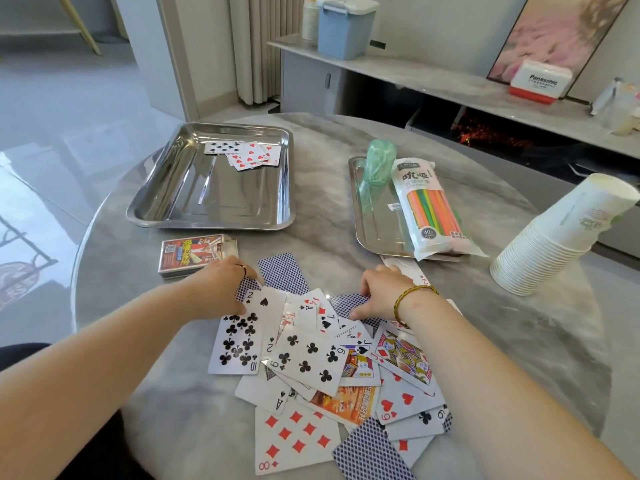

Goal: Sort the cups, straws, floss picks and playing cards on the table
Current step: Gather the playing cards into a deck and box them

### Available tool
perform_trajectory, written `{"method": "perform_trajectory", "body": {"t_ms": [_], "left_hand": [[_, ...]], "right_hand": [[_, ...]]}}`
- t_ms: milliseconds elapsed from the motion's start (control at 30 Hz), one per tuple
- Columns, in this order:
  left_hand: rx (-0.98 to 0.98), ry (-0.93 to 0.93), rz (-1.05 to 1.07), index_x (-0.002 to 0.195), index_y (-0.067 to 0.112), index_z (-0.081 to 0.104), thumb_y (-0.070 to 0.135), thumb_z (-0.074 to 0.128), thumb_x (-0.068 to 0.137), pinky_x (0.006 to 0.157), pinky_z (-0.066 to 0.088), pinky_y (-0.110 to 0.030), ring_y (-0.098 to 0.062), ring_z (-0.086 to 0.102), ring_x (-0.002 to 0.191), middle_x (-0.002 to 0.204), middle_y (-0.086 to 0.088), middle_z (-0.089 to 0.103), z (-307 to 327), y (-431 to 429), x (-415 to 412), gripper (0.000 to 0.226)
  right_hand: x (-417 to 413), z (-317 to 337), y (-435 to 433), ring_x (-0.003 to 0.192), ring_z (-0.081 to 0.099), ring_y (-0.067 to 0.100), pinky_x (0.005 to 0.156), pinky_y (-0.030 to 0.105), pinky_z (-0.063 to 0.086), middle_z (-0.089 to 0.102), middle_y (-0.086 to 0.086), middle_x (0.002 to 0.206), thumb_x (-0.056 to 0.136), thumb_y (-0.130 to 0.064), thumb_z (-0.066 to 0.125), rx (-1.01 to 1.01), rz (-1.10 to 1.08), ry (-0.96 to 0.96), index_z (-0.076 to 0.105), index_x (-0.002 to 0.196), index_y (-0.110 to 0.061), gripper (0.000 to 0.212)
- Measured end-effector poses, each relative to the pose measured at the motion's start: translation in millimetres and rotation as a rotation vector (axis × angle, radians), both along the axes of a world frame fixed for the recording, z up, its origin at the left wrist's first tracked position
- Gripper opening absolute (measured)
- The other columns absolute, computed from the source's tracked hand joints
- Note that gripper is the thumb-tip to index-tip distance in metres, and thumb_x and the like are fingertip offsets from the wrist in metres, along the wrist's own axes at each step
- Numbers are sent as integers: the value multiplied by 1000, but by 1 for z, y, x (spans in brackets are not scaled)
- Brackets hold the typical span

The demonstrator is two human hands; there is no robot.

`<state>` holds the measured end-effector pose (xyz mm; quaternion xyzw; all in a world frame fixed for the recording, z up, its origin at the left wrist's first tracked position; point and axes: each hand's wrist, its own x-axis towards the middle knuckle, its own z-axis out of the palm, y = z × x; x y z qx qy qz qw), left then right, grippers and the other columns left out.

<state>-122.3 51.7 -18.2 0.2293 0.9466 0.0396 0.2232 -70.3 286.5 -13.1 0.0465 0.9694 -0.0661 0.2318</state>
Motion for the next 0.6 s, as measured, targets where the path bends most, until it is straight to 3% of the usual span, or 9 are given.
{"method": "perform_trajectory", "body": {"t_ms": [200,400,500,600], "left_hand": [[-26,-142,111,128,14,36,28,71,77,80,39,-23,-17,48,96,112,-3,49,7,-3,-2,64],[-50,-159,158,127,9,39,36,72,74,83,39,-24,-17,45,95,118,-4,50,6,-4,-6,69],[53,-197,245,117,9,45,31,74,73,70,41,-22,-17,46,88,95,1,48,2,-9,-9,57],[179,-193,312,96,11,47,27,74,74,58,38,-21,-17,45,79,77,4,43,0,-15,-11,38]], "right_hand": [[13,3,4,121,34,23,99,33,34,40,7,129,71,-43,72,20,24,-18,43,121,-16,63],[9,6,0,123,34,24,99,36,35,41,8,129,69,-46,73,84,20,-73,43,121,-11,69],[8,5,4,116,39,23,94,34,36,46,8,113,72,-42,72,9,-38,-47,44,101,-20,47],[10,0,13,95,46,19,81,26,35,45,-3,88,78,-31,69,-187,-152,40,39,74,-25,30]]}}
